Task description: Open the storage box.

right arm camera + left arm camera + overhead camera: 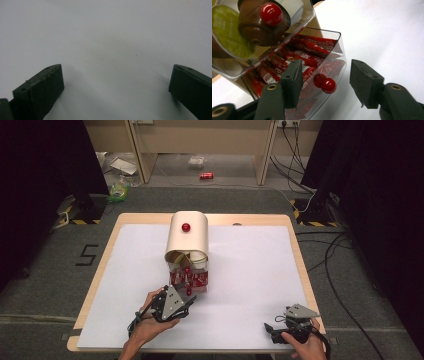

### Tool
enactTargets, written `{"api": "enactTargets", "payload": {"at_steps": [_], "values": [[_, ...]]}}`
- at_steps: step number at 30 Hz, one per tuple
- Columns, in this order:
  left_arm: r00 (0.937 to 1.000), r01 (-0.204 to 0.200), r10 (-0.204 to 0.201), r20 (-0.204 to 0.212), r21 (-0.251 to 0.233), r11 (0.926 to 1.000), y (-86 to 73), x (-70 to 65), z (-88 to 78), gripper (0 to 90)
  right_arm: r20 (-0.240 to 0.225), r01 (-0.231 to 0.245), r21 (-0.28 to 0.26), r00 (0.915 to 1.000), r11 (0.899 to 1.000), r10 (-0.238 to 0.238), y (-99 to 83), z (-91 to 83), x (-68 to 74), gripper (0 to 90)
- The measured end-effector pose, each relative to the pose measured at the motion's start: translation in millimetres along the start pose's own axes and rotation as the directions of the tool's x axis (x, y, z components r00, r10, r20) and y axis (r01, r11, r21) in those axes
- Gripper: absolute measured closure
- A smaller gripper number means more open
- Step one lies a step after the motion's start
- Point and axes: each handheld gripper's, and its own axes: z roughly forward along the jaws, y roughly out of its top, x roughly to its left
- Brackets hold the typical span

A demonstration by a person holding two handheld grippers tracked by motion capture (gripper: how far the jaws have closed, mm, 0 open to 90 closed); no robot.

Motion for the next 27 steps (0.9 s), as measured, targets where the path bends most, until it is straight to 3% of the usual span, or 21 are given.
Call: {"api": "enactTargets", "payload": {"at_steps": [21, 27], "values": [[1.0000, 0.001, -0.001, -0.004, 0.020, 0.9998, -8.8, -9.2, -11.8, 59.7, 0.000, 0.000, 0.000, 1.0000, 1.000, 0.000, 0.0, 0.0, 0.0, 0.1], [0.9998, 0.004, -0.005, 0.020, 0.030, 0.9995, -11.8, -14.8, -18.6, 60.0, 0.000, 0.000, -0.001, 1.0000, 1.000, 0.000, 0.0, 0.0, 0.0, 0.1]]}}
